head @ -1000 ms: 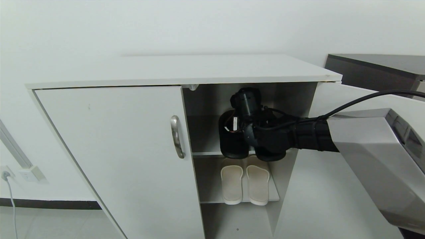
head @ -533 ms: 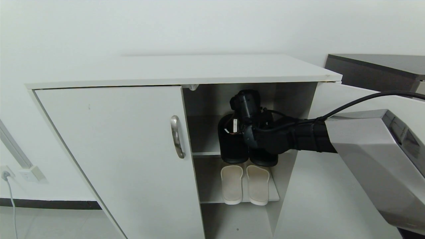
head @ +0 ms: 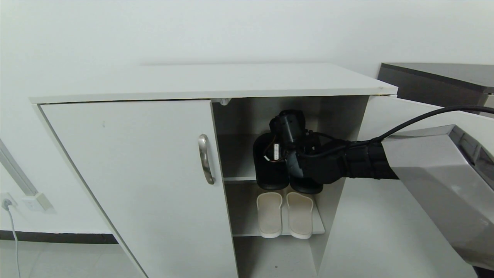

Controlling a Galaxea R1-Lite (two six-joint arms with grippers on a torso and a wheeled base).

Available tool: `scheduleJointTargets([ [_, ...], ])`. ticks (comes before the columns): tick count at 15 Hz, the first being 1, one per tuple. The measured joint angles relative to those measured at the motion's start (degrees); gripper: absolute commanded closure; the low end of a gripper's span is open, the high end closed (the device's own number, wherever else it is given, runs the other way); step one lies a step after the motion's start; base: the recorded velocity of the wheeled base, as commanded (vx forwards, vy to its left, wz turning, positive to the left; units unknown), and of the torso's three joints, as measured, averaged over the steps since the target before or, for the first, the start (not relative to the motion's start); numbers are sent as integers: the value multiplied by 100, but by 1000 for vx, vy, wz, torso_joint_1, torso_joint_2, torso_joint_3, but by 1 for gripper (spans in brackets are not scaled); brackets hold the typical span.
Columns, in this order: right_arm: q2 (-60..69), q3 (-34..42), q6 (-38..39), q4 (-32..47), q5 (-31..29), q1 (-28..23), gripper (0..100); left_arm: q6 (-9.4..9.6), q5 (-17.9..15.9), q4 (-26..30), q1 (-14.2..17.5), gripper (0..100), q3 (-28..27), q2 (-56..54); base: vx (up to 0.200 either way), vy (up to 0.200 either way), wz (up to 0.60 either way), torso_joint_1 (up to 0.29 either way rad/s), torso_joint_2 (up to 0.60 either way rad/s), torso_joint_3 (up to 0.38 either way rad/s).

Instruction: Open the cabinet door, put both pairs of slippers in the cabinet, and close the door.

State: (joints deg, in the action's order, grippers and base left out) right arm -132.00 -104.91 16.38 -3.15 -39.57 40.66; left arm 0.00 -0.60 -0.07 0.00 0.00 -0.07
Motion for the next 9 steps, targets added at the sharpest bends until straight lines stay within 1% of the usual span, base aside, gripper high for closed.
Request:
scheduleJointTargets([
  [2,144,235,4,-88,-26,66,0,0,6,0,0,100,0,0,0,0,0,0,0,0],
  [5,510,891,6,-347,-37,190,0,0,6,0,0,100,0,0,0,0,0,0,0,0],
  [9,1240,2322,-5,-1024,-39,418,0,0,6,0,0,100,0,0,0,0,0,0,0,0],
])
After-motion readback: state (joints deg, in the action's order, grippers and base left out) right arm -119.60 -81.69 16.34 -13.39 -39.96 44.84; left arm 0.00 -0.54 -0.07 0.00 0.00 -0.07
